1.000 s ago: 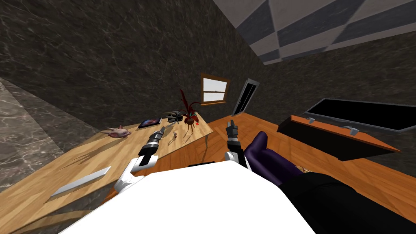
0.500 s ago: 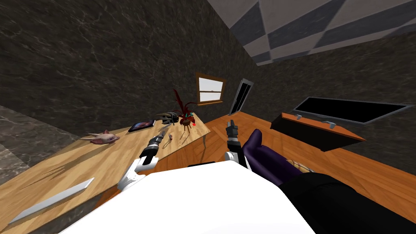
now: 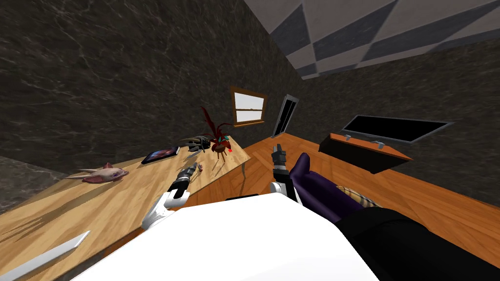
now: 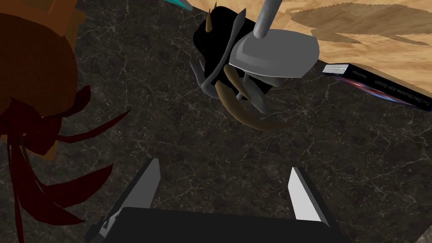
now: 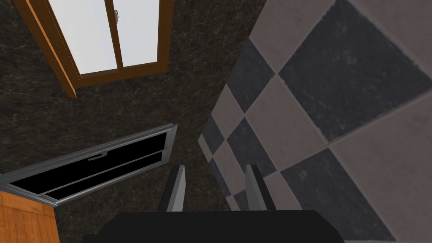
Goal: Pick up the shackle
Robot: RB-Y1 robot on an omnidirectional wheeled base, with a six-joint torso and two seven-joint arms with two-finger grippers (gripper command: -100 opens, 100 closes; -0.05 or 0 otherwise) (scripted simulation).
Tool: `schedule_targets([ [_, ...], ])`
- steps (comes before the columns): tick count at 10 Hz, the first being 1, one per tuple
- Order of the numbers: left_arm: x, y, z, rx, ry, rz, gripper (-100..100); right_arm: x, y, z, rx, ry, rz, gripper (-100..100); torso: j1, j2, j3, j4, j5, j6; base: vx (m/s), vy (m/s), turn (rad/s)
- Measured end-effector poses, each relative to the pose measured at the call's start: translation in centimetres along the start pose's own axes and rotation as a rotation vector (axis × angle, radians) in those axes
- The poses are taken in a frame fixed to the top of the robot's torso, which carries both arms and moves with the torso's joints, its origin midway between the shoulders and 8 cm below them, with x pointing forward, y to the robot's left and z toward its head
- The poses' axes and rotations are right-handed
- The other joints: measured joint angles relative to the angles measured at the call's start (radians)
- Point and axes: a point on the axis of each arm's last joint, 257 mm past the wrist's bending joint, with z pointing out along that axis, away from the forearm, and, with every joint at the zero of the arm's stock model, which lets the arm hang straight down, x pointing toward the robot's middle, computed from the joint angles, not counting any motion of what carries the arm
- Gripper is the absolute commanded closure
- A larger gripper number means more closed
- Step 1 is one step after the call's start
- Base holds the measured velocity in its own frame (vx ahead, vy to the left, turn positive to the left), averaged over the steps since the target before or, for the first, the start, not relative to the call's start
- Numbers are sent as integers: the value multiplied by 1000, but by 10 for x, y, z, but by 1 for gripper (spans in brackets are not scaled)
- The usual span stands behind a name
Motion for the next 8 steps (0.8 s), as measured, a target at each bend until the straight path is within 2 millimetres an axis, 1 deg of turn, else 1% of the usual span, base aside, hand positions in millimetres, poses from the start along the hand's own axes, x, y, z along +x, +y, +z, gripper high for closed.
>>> schedule_targets([
  [1, 10, 8, 2, -26, 22, 14, -100, 0, 0, 0, 0, 0, 0, 0, 0, 0, 0, 0, 0, 0, 43, 1, -205],
  [2, 20, 21, 3, -60, 48, 36, -100, 0, 0, 0, 0, 0, 0, 0, 0, -1, 0, 0, 0, 1, 52, 13, -221],
  [4, 46, 46, 1, -133, 110, 78, -100, 0, 0, 0, 0, 0, 0, 0, 1, -2, -1, 0, 0, 0, 58, 23, -150],
  [6, 61, 77, -4, -205, 167, 120, -100, 0, 0, 0, 0, 0, 0, 0, 2, -2, -1, 0, 0, 0, 42, 23, -107],
  [8, 73, 93, -13, -244, 199, 142, -100, 0, 0, 0, 0, 0, 0, 0, 1, 0, 0, 0, 0, 0, 19, 13, -84],
])
